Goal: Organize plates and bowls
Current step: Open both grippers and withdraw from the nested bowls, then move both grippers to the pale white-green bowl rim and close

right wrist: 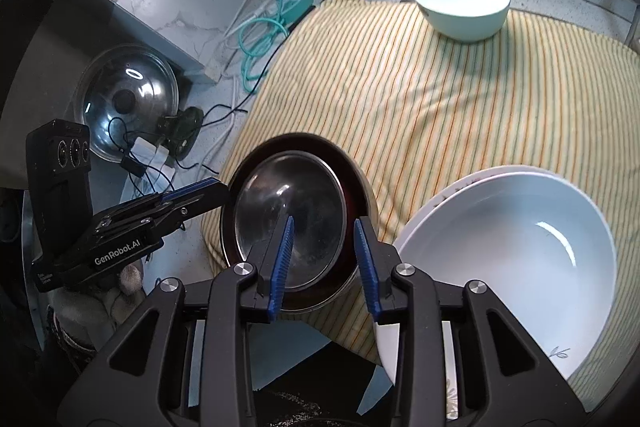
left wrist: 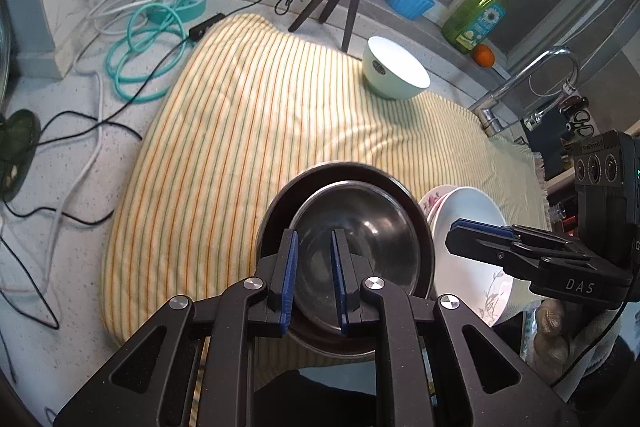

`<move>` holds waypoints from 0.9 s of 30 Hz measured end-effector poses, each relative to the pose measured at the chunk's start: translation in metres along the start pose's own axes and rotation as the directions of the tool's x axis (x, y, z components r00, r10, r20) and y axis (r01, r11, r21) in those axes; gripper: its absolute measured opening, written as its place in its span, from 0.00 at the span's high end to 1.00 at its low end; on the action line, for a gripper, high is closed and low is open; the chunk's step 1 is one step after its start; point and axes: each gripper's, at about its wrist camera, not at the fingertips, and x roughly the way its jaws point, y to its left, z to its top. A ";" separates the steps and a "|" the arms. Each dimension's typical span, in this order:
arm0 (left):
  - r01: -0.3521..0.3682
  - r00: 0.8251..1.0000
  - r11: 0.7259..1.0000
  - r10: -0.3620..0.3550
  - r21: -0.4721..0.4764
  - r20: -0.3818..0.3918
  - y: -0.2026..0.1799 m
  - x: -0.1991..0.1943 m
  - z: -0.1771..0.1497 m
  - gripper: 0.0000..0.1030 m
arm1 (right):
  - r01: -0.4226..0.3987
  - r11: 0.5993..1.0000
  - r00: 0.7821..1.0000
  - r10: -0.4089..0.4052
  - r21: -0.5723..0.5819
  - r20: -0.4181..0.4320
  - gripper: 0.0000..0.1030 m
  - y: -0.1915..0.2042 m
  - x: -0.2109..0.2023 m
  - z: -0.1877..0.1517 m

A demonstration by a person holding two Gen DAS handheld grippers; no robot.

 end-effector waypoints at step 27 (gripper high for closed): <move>0.161 0.986 0.981 -0.164 0.111 0.026 -0.048 0.038 0.138 0.83 | 0.037 0.980 0.942 -0.099 0.195 0.322 0.45 -0.113 -0.087 0.095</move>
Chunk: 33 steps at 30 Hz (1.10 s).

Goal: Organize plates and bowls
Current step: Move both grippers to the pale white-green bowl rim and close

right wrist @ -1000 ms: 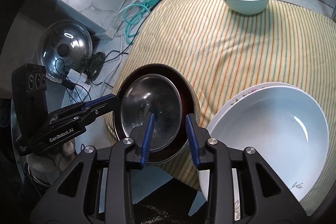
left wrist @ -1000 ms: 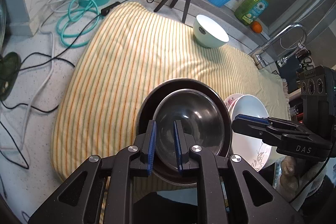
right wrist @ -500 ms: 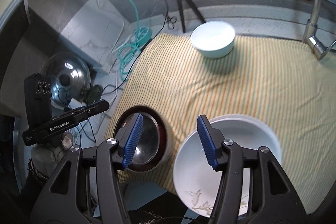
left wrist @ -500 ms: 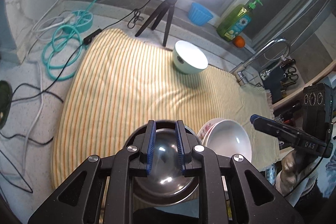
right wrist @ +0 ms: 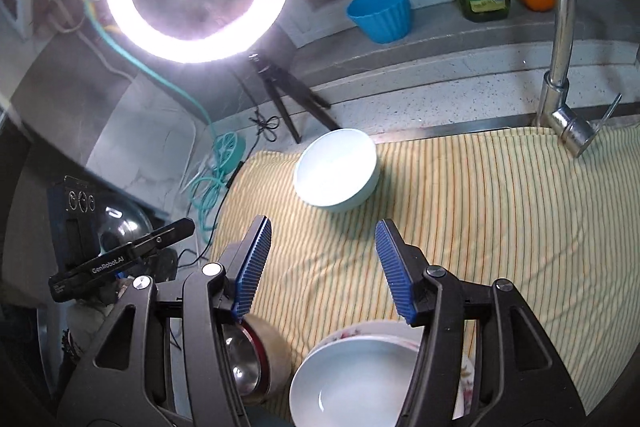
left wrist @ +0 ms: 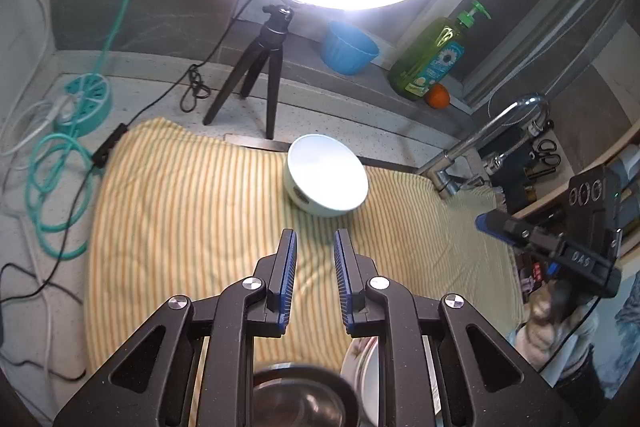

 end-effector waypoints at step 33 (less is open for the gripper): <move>0.012 0.976 0.997 -0.029 -0.080 -0.215 0.036 0.149 0.066 0.83 | 0.034 0.985 0.991 -0.012 0.168 -0.134 0.60 -0.055 0.141 0.037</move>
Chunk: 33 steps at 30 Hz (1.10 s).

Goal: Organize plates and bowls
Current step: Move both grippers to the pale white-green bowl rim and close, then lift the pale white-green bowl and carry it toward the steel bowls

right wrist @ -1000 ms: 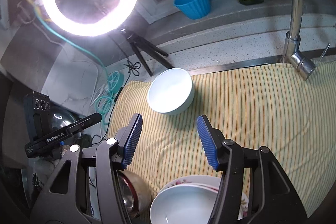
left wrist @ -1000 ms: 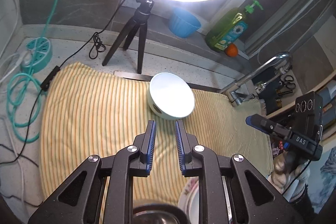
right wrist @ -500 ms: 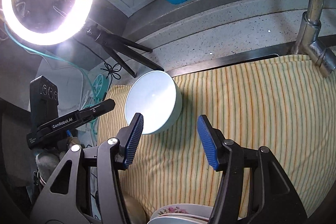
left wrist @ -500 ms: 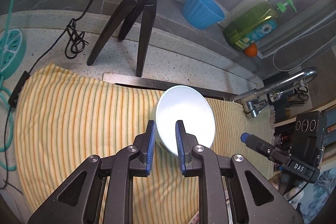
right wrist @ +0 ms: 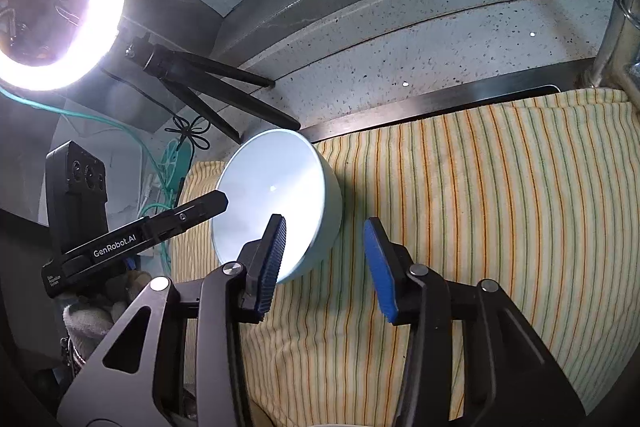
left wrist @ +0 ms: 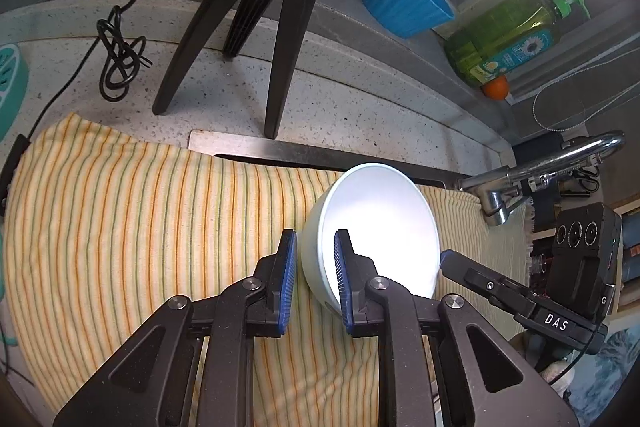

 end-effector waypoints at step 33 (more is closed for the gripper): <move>0.042 0.998 0.998 -0.044 0.045 0.044 -0.018 -0.031 -0.027 0.84 | 0.009 0.998 1.000 -0.010 -0.059 -0.018 0.84 0.026 -0.028 -0.017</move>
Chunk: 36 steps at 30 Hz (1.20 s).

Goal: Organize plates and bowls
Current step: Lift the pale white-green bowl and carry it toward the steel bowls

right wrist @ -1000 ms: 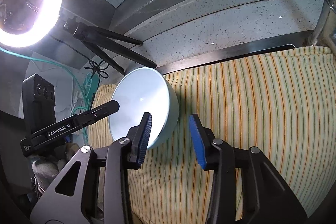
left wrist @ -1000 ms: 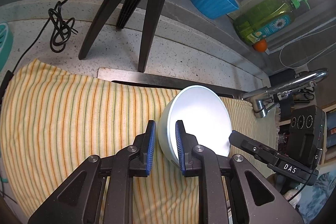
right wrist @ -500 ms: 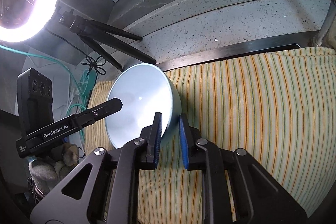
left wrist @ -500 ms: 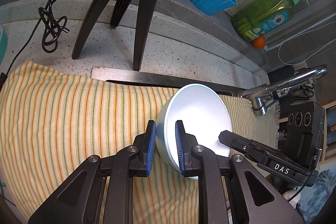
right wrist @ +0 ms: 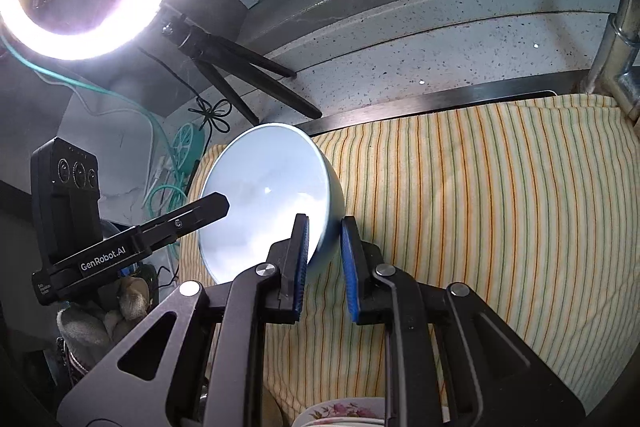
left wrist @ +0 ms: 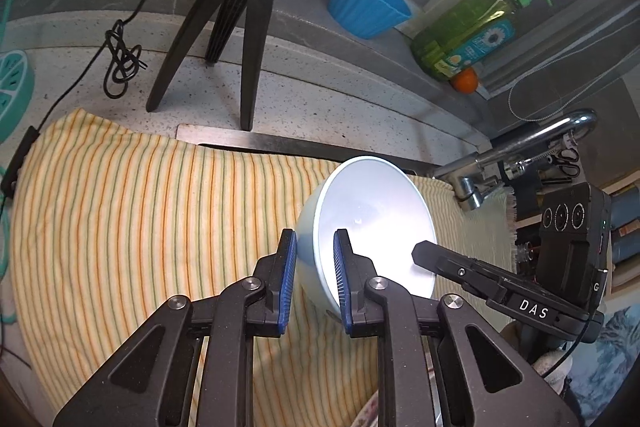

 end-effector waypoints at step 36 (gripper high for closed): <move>0.002 0.982 0.995 0.017 -0.102 0.186 -0.016 -0.119 -0.155 0.84 | -0.146 0.965 0.985 0.121 -0.217 -0.126 0.84 0.068 -0.080 -0.134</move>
